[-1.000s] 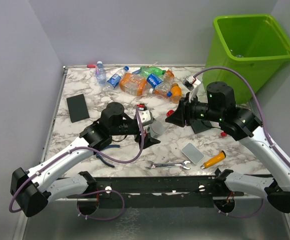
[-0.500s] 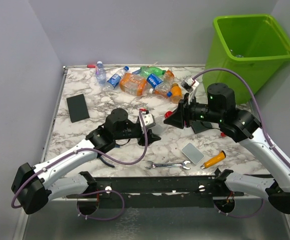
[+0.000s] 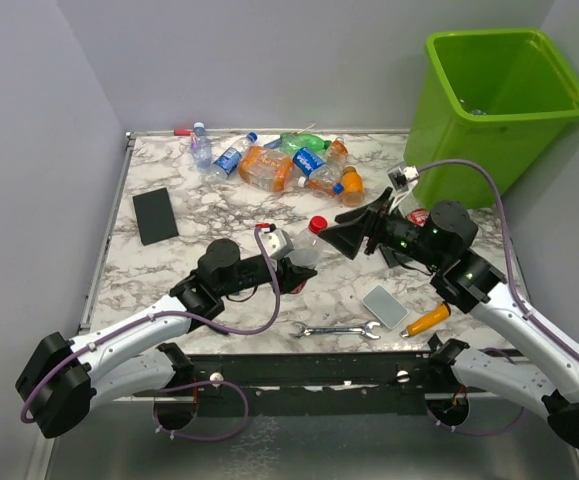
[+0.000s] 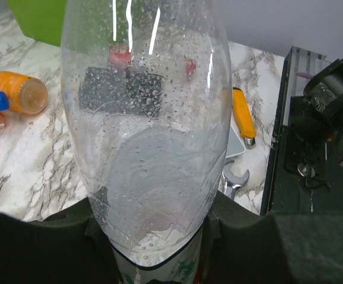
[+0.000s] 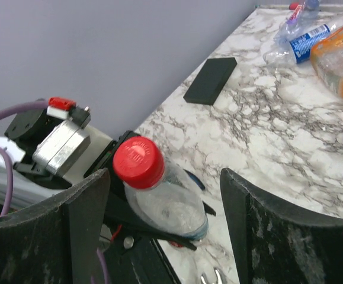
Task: Put the plastic bottles in the bin
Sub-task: Pick up the plastic bottle at the center of the board.
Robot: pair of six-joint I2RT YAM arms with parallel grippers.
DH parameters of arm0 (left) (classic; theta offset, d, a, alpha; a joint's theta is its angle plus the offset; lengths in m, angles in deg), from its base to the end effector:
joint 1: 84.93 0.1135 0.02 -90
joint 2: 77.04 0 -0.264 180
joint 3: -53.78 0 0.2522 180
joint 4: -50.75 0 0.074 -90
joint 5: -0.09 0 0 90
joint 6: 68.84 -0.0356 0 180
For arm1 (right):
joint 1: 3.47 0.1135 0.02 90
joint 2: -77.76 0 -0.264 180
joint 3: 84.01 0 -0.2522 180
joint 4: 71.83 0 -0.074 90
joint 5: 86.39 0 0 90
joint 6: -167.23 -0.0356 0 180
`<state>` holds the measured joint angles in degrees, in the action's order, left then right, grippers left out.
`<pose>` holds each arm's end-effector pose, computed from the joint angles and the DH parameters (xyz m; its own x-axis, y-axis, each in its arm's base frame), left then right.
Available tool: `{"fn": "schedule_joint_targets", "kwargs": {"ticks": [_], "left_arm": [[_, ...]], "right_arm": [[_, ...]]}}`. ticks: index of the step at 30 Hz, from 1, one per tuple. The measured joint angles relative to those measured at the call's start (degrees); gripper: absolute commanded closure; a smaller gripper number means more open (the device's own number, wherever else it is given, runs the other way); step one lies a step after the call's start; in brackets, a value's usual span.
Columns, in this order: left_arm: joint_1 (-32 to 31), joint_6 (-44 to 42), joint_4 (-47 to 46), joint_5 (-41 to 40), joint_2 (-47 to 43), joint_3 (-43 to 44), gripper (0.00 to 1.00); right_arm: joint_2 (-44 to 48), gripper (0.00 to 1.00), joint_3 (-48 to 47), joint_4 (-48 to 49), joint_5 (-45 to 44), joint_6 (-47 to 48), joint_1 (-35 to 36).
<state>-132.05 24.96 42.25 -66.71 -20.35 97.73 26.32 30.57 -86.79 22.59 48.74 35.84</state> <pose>0.1445 -0.1762 0.2706 -0.1126 0.0317 -0.9931 0.9355 0.3404 -0.0952 0.1535 0.1406 0.3790 -0.4174 0.2412 -0.8761 -0.7414 0.4672 0.4818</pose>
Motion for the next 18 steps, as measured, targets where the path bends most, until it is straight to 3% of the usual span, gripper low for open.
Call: {"fn": "schedule_joint_targets", "kwargs": {"ticks": [5, 18], "left_arm": [[0.0, 1.1, -1.9, -0.8, -0.2, 0.0, 0.76], [0.1, 2.9, -2.9, -2.3, -0.1, -0.4, 0.75]], "right_arm": [[-4.2, 0.22, 0.9, 8.2, -1.4, -3.3, 0.3], [-10.1, 0.47, 0.4, 16.2, -2.1, -5.6, 2.0]]}}
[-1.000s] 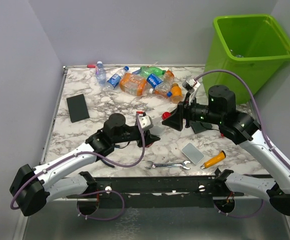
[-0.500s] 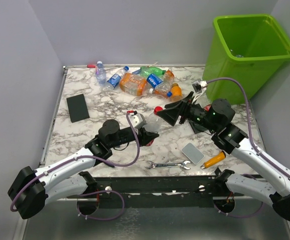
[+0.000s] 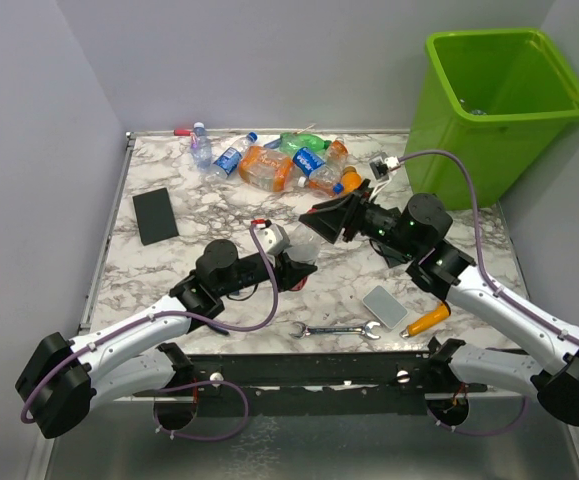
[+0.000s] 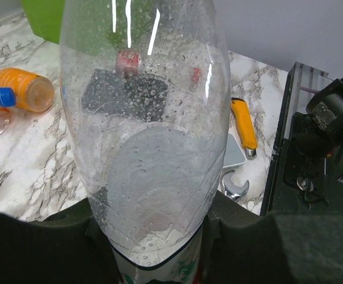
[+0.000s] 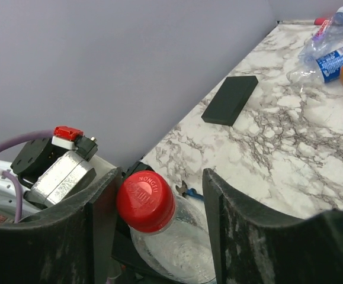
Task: Put the plastic bottles in the bin
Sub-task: Pick up the plastic bottle at the center of the board, then place the plastic bottle in the trash bin.
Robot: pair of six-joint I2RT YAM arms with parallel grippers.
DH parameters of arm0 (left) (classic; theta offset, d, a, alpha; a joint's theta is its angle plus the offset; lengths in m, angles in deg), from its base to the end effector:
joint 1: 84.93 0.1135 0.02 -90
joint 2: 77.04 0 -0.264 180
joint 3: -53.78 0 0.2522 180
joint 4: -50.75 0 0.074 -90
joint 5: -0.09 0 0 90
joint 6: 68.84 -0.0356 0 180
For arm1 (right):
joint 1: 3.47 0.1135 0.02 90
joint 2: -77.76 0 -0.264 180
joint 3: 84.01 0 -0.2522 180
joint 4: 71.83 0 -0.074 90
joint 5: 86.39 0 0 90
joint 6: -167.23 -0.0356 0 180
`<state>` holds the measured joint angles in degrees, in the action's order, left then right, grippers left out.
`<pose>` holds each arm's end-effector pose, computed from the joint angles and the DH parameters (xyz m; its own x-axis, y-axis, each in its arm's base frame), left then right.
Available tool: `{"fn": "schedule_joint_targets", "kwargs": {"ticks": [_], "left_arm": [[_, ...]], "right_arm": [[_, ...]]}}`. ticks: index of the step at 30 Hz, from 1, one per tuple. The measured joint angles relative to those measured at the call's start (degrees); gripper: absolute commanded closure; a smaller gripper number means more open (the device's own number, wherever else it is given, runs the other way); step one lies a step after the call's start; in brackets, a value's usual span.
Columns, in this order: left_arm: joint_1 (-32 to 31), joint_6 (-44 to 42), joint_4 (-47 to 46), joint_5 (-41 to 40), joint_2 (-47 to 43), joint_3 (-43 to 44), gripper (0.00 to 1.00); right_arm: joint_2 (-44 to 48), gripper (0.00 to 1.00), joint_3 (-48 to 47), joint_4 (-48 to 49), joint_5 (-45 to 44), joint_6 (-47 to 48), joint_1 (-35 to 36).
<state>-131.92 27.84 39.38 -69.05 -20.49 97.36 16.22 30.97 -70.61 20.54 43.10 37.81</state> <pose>0.1459 -0.1750 0.2742 -0.1266 -0.0236 -0.9917 0.9176 0.3769 -0.1262 0.1838 0.1751 0.3698 -0.4255 0.3407 -0.8384 -0.7375 0.4063 0.5394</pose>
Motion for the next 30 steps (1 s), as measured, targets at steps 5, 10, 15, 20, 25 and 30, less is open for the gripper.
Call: {"fn": "schedule_joint_targets", "kwargs": {"ticks": [5, 10, 15, 20, 25, 30], "left_arm": [[0.0, 0.4, 0.4, -1.0, 0.0, -0.3, 0.68], [0.0, 1.2, 0.7, -2.1, 0.0, -0.3, 0.11], [0.0, 1.4, -0.5, -5.0, -0.9, -0.5, 0.01], [0.0, 1.6, -2.6, -14.4, -7.0, -2.7, 0.01], [0.2, 1.0, -6.4, -27.6, -14.6, -5.4, 0.01], [0.4, 0.0, -7.6, -37.0, -16.1, -5.6, 0.01]], "right_arm": [[-0.3, 0.71, -0.2, 0.0, 0.4, 0.1, 0.5], [-0.3, 0.99, -0.2, -0.3, 0.3, 1.5, 0.5], [0.1, 1.00, -2.1, -5.6, -1.5, 3.8, 0.4], [0.2, 1.00, -17.9, -20.3, -10.7, 12.4, 0.4], [-2.3, 1.00, -43.0, -25.1, -30.0, 24.5, 0.4], [-6.4, 1.00, -52.6, -9.7, -50.6, 42.9, -0.7]]}}
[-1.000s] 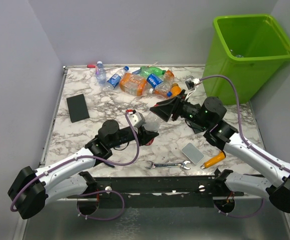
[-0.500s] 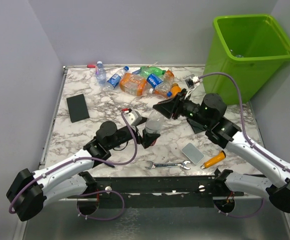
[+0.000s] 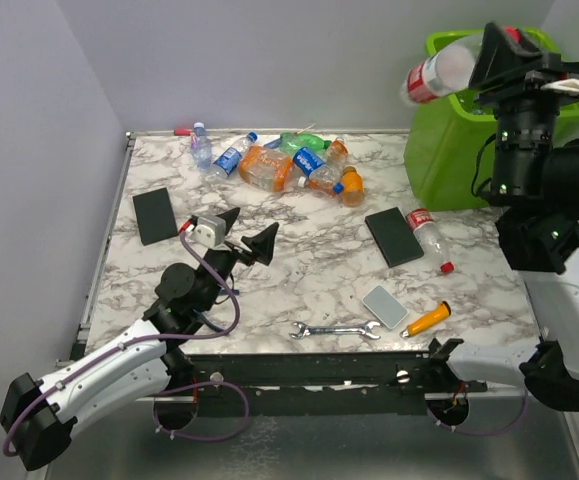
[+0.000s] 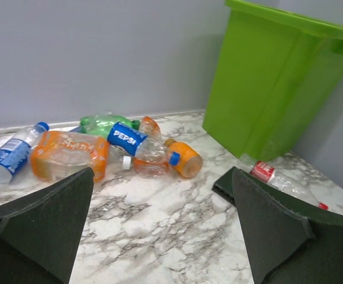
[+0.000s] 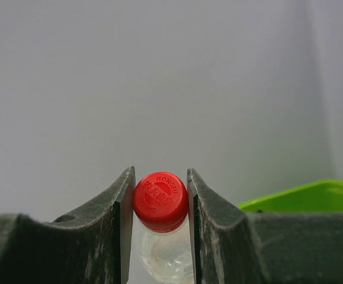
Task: Put the plastic bottles in the bin
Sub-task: Place the plastic bottle in the trash bin, then pick up the plastic bottle at the center of the board.
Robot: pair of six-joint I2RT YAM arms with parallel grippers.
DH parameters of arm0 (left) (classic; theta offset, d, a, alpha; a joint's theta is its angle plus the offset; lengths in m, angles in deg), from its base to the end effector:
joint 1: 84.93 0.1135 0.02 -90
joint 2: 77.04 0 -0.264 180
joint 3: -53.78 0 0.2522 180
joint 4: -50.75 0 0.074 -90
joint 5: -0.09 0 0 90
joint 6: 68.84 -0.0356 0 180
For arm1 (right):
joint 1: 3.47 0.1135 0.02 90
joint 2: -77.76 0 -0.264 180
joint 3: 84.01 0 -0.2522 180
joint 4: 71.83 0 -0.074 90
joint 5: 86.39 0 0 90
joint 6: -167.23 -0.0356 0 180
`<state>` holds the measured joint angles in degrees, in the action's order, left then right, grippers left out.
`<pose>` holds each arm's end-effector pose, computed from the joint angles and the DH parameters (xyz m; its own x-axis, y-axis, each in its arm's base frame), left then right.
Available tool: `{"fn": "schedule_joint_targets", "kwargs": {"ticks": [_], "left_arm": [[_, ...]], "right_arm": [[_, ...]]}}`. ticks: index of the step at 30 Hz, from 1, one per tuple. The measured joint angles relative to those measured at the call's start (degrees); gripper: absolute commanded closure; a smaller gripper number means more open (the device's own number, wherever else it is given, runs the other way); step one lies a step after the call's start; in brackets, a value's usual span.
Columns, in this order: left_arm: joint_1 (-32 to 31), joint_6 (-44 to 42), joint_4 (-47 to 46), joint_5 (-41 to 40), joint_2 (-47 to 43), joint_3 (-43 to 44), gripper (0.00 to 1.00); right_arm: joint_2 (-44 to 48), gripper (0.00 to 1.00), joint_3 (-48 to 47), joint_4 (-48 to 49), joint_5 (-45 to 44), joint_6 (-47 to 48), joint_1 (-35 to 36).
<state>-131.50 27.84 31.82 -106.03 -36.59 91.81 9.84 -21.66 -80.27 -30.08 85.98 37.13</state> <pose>0.1274 -0.1202 0.3049 0.1342 -0.3043 -0.9431 0.5339 0.8240 -0.1899 0.1356 0.0902 0.6189 0.5294 0.2871 -0.7983 -0.1462 0.9578 0.2475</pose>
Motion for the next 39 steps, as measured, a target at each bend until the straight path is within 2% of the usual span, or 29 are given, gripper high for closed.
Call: {"fn": "schedule_joint_targets", "kwargs": {"ticks": [3, 6, 9, 12, 19, 20, 21, 23, 24, 25, 27, 28, 29, 33, 39], "left_arm": [[0.0, -0.4, 0.3, -3.8, 0.0, 0.0, 0.01], [0.0, -0.6, 1.1, -7.0, -0.4, 0.0, 0.01], [0.0, -0.7, 1.5, -9.4, -1.1, 0.0, 0.01], [0.0, -0.9, 1.6, -10.9, -1.4, 0.0, 0.01], [0.0, -1.3, 2.2, -12.3, -1.4, -0.1, 0.01], [0.0, -1.3, 2.3, -12.4, -1.4, -0.1, 0.01], [0.0, -1.3, 2.4, -12.4, -1.4, -0.1, 0.01], [0.0, -1.3, 2.4, -12.4, -1.4, -0.1, 0.01], [0.0, -1.3, 2.5, -12.4, -1.4, -0.1, 0.01], [0.0, -1.3, 2.6, -12.4, -1.3, 0.0, 0.01], [0.0, -1.3, 2.8, -12.4, -1.2, 0.0, 0.01], [0.0, -1.3, 2.8, -12.4, -1.0, 0.0, 0.01], [0.0, -1.4, 3.0, -12.4, -0.8, 0.0, 0.01], [0.0, -1.6, 3.5, -12.3, 0.0, 0.0, 0.01], [0.0, -2.0, 3.9, -12.4, 2.0, 0.0, 0.01]], "right_arm": [[-7.5, 1.00, -5.5, 10.2, -5.3, 7.2, -6.8], [-17.6, 1.00, -14.6, 12.6, -8.1, 5.7, -17.7], [-26.4, 1.00, -18.8, 13.5, -10.8, 4.4, -24.5], [-36.1, 1.00, -26.5, 13.3, -12.4, 3.7, -28.3], [-44.0, 0.98, -27.0, 11.4, -18.6, 2.9, -34.1], [-44.2, 0.90, -26.0, 11.4, -19.7, 3.3, -34.7], [-44.1, 0.76, -24.2, 11.6, -20.8, 3.5, -35.3], [-43.6, 0.43, -20.9, 11.7, -21.9, 3.3, -36.3], [-43.3, 0.31, -19.1, 11.4, -22.1, 2.9, -36.6], [-43.2, 0.22, -17.8, 11.1, -22.2, 2.1, -37.0], [-43.2, 0.12, -16.8, 8.9, -22.0, 0.5, -37.3], [-43.2, 0.04, -16.8, 8.0, -21.9, 0.0, -37.4], [-43.2, 0.01, -17.0, 7.1, -21.7, -1.0, -37.4], [-42.9, 0.00, -21.6, 3.4, -18.0, -6.6, -37.4], [-35.6, 0.00, -22.7, 0.0, -4.0, -21.3, -36.5]]}}
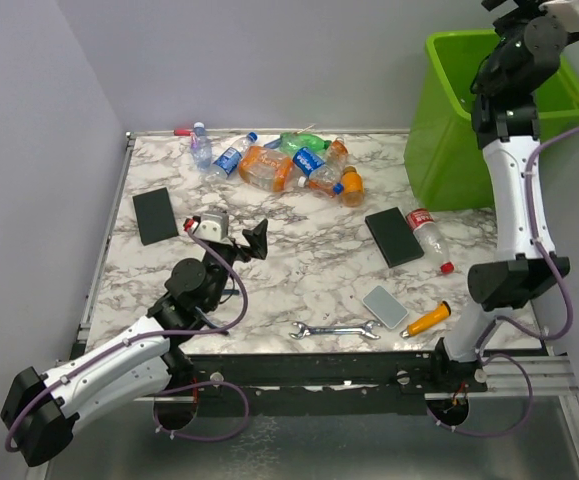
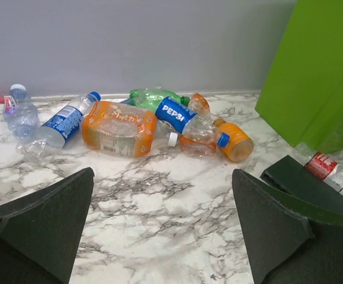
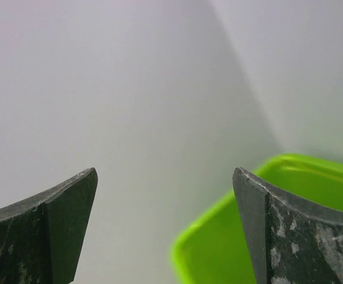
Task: Put the plastic bottles in the bin
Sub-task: Pick up the plastic bottle at the center of the board.
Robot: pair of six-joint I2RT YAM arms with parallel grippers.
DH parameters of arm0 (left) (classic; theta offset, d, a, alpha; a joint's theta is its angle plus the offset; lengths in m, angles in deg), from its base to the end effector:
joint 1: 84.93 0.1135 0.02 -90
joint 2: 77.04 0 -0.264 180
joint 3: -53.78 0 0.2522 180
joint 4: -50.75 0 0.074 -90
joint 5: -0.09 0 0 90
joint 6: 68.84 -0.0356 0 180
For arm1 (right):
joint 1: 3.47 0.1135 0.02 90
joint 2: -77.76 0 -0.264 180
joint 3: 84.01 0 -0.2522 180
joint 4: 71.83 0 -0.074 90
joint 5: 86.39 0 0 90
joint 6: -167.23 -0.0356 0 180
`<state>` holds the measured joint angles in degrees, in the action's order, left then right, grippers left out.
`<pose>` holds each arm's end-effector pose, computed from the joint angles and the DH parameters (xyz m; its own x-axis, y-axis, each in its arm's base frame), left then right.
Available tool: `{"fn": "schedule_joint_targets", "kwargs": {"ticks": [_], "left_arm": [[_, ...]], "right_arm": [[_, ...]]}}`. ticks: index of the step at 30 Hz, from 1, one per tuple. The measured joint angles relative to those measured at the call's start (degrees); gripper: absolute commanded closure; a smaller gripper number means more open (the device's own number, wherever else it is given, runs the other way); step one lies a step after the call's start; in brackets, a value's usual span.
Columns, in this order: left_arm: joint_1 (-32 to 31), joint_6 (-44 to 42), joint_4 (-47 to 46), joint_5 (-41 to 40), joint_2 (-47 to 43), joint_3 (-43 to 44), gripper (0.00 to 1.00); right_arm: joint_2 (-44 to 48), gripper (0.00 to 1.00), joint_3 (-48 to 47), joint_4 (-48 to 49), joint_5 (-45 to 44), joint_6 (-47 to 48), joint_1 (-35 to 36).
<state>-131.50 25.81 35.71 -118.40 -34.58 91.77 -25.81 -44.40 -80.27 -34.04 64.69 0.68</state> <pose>0.1362 -0.1192 0.2914 0.1001 -0.2094 -0.9727 0.3251 0.9308 -0.1669 0.3743 0.0054 0.5698 0.5667 0.2135 -0.7958 0.3644 0.8013 0.4744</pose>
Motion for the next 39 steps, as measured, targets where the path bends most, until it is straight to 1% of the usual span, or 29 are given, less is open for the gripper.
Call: {"fn": "schedule_joint_targets", "kwargs": {"ticks": [2, 5, 8, 9, 12, 13, 14, 17, 19, 21, 24, 27, 31, 33, 36, 39], "left_arm": [[0.0, -0.2, 0.4, 0.0, 0.7, 0.0, 0.01], [0.0, -0.9, 1.0, -0.1, 1.5, 0.0, 0.01], [0.0, -1.5, 1.2, -0.8, 2.3, 0.0, 0.01], [0.0, -1.6, 1.2, -1.1, 2.6, 0.0, 0.01], [0.0, -2.2, 1.6, -2.8, 3.8, 0.0, 0.01], [0.0, -2.3, 1.7, -3.3, 4.0, 0.1, 0.01], [0.0, -2.3, 2.2, -4.1, 4.6, 0.3, 0.01], [0.5, -1.2, 6.3, -6.1, 6.8, 2.4, 0.01], [1.6, 1.0, 11.0, -6.0, 9.7, 6.4, 0.01], [3.2, 3.5, 14.1, -5.2, 13.0, 10.8, 0.01], [6.7, 8.8, 17.6, -1.7, 18.5, 17.6, 0.01], [9.4, 13.5, 19.0, 2.8, 23.5, 21.2, 0.01], [10.3, 14.8, 22.3, 5.5, 28.2, 23.8, 0.01], [10.6, 14.2, 23.9, 5.7, 28.5, 24.0, 0.01], [12.0, 12.1, 24.7, 5.3, 27.4, 23.2, 0.01], [12.9, 10.4, 22.6, 5.1, 23.2, 17.8, 0.01]], "right_arm": [[4.3, 0.00, 1.6, 0.2, 7.3, -4.9, 0.7], [13.1, 0.00, 8.1, 2.4, 18.1, -9.5, 4.2], [21.0, 0.00, 15.7, 4.1, 25.2, -9.9, 12.0], [24.4, 0.00, 20.3, 4.8, 26.9, -9.6, 16.2], [32.3, 0.00, 34.8, 5.4, 29.2, -9.5, 24.8], [34.4, 0.00, 39.6, 5.6, 29.4, -9.9, 26.1], [37.3, 0.00, 47.1, 6.4, 29.4, -10.2, 27.2], [41.5, 0.00, 63.4, 4.6, 29.2, -11.6, 28.3], [41.9, 0.00, 70.2, 1.2, 28.3, -12.2, 28.5], [42.2, 0.00, 75.1, -2.2, 27.0, -12.5, 28.5], [42.4, 0.00, 78.9, -5.8, 24.5, -12.8, 28.5], [41.3, 0.00, 80.1, -7.2, 21.7, -13.1, 28.3], [36.5, 0.00, 81.3, -6.2, 21.3, -14.9, 25.2], [33.3, 0.02, 81.5, -4.7, 21.6, -16.0, 23.5], [28.4, 0.05, 81.5, 0.5, 23.0, -16.4, 22.2], [21.8, 0.05, 78.5, 4.8, 25.2, -14.6, 22.2]]}}
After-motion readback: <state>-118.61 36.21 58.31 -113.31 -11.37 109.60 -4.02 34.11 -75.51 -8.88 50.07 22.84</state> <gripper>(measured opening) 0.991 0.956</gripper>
